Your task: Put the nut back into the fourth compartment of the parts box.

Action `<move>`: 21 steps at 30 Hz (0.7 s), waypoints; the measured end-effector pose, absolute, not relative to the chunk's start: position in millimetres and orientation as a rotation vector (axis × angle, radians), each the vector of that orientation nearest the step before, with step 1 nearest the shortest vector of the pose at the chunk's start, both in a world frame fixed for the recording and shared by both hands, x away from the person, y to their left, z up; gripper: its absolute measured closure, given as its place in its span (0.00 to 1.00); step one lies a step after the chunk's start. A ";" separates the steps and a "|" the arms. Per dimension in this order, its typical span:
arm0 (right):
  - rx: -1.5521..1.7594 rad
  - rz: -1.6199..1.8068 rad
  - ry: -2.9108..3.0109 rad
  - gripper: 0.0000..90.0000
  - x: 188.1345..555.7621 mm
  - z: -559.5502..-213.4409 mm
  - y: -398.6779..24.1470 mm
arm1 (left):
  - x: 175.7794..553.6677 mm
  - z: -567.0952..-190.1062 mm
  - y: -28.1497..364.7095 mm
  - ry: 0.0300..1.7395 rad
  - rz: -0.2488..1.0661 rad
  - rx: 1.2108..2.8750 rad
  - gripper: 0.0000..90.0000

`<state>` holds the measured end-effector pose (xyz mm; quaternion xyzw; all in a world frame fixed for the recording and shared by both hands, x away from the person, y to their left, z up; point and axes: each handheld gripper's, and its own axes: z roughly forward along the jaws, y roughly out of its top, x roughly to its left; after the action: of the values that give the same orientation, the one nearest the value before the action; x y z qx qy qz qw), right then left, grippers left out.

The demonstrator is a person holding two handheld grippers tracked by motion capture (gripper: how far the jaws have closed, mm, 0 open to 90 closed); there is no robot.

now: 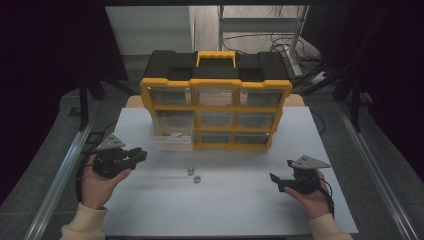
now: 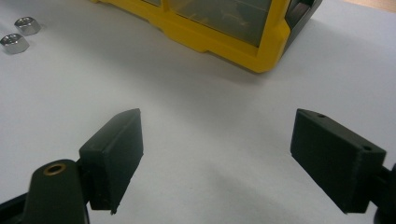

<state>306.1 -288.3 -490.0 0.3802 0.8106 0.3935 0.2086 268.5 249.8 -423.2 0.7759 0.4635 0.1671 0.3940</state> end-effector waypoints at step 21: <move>1.052 1.108 2.256 0.19 304.9 -488.9 -288.1 | 272.0 -395.4 252.8 1.164 0.481 1.925 0.78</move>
<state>304.9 -288.1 -488.9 0.3775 0.8101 0.3980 0.2068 272.0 252.8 -395.4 0.7640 0.4620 0.1909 0.4081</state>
